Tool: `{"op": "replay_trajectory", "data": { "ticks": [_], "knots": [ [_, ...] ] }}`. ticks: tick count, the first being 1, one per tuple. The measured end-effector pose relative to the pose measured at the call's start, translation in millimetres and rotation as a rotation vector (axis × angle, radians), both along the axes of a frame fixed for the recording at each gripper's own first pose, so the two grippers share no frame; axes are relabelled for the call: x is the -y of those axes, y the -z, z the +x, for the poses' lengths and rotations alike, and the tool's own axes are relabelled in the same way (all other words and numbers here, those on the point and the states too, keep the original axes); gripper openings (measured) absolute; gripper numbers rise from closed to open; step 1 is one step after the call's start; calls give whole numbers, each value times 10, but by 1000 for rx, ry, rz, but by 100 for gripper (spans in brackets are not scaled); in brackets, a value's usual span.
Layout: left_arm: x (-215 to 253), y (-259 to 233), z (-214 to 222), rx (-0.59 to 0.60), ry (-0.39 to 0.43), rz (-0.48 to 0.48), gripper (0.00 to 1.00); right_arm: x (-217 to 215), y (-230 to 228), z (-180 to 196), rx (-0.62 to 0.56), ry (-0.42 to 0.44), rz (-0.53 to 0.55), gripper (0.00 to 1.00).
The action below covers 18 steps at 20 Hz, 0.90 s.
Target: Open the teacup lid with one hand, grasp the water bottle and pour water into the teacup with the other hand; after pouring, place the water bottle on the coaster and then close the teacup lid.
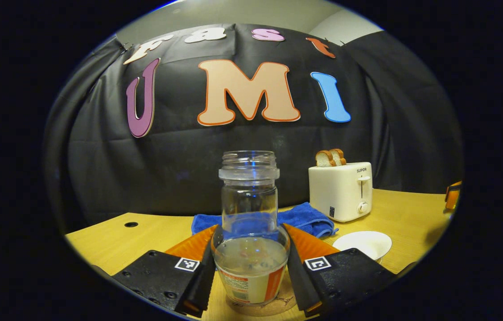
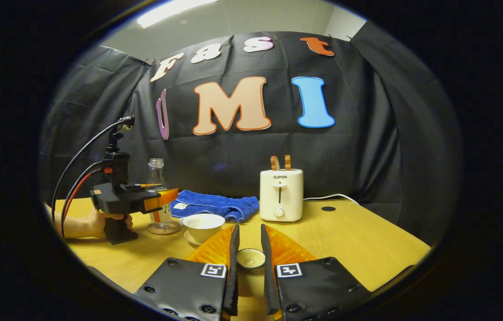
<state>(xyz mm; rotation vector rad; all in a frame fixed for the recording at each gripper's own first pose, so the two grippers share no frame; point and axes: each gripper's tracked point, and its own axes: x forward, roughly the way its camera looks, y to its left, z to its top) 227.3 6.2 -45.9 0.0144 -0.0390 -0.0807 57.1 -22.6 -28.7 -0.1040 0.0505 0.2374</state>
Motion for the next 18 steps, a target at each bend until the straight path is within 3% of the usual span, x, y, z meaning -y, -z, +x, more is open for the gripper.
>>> {"op": "replay_trajectory", "data": {
  "ticks": [3,8,18],
  "knots": [
    [45,2,-52,-4,24,-59,70,-171,41,224,-3,-17,1,27],
    [50,28,-48,-15,27,-49,70,-425,88,495,-9,-43,2,27],
    [27,98,-50,-47,18,-46,76,-487,93,543,-11,-48,1,27]
  ]
}}
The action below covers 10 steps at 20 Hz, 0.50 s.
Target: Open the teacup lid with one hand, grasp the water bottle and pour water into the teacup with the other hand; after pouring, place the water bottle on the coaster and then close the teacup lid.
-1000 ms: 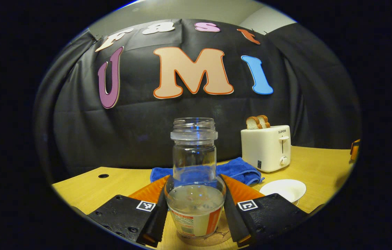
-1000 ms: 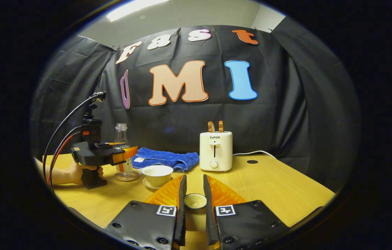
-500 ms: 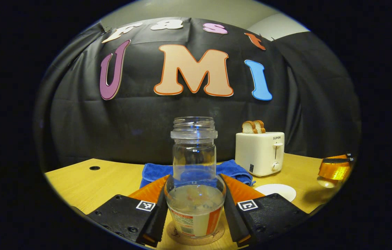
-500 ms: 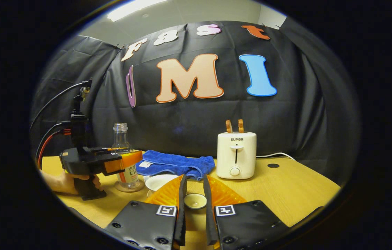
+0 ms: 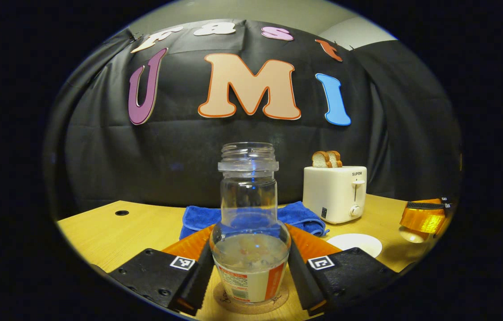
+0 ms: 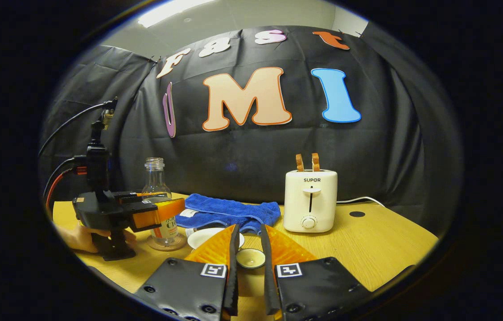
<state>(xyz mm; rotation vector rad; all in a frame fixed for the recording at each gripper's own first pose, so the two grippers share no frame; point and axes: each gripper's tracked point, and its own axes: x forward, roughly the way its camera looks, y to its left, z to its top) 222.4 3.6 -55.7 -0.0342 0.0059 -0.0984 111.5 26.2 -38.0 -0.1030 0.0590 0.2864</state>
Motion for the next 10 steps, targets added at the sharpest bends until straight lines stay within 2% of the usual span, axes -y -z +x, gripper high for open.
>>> {"op": "replay_trajectory", "data": {
  "ticks": [2,3,7,10],
  "knots": [
    [-11,-5,-14,0,-5,-2,97,-1,-3,-4,0,0,0,27],
    [-18,-2,-25,-4,-6,-2,93,-3,-3,0,0,0,-1,27],
    [-97,14,-127,-13,-30,-4,94,-5,-7,-8,0,-2,-1,27],
    [-122,1,-348,-12,-22,-4,94,-186,9,-47,-6,-70,5,27]
  ]
}}
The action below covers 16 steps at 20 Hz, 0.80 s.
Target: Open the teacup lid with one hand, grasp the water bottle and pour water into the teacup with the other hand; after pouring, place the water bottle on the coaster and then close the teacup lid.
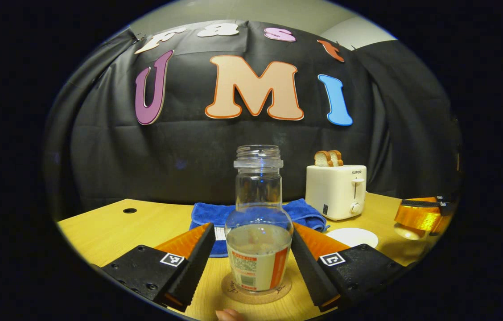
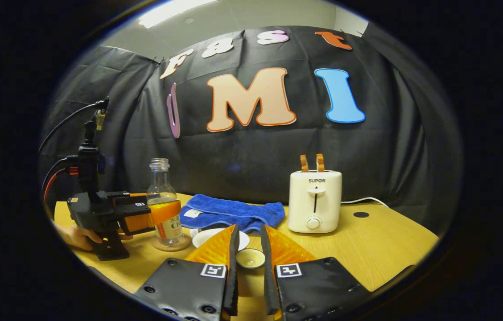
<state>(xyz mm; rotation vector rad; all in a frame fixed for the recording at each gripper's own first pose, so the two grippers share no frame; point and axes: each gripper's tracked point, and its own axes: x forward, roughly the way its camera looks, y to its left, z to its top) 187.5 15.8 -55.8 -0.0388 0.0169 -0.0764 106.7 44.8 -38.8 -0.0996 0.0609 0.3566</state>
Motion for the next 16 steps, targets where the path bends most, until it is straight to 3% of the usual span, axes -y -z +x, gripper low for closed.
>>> {"op": "replay_trajectory", "data": {
  "ticks": [8,11,16],
  "knots": [
    [-251,-42,-873,0,-66,5,95,-436,93,276,-18,-72,5,26],
    [-381,-49,-1177,1,-114,4,97,-512,134,435,-22,-58,2,26],
    [-425,-66,-1446,2,-117,6,94,-589,205,603,-46,-41,-23,27]
  ]
}}
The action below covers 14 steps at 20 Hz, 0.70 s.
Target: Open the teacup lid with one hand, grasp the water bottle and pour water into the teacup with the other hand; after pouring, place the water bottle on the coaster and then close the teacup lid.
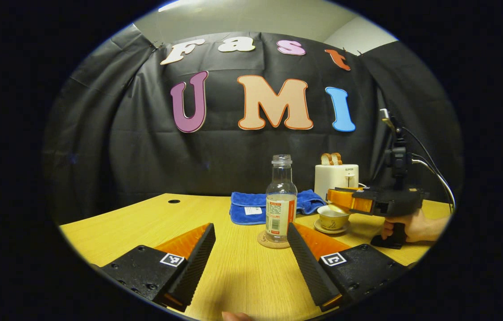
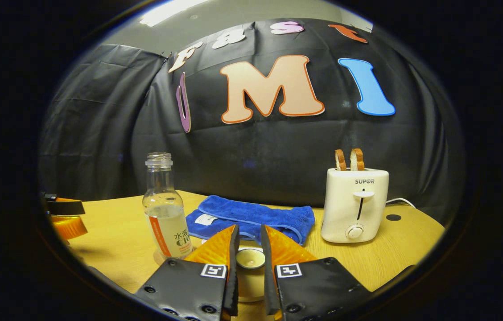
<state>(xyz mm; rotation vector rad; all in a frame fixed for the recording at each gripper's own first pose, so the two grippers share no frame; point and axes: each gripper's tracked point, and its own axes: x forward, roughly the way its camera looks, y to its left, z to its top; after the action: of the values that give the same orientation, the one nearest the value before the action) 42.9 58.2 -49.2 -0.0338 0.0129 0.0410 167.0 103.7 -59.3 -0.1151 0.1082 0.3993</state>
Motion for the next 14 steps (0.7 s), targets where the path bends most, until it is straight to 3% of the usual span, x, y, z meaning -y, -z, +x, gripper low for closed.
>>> {"op": "replay_trajectory", "data": {
  "ticks": [6,14],
  "knots": [
    [-18,4,-25,-3,-4,0,95,-95,167,88,-71,-1,-99,27],
    [-28,7,-36,-3,-9,0,95,-74,207,145,-95,15,-97,27]
  ]
}}
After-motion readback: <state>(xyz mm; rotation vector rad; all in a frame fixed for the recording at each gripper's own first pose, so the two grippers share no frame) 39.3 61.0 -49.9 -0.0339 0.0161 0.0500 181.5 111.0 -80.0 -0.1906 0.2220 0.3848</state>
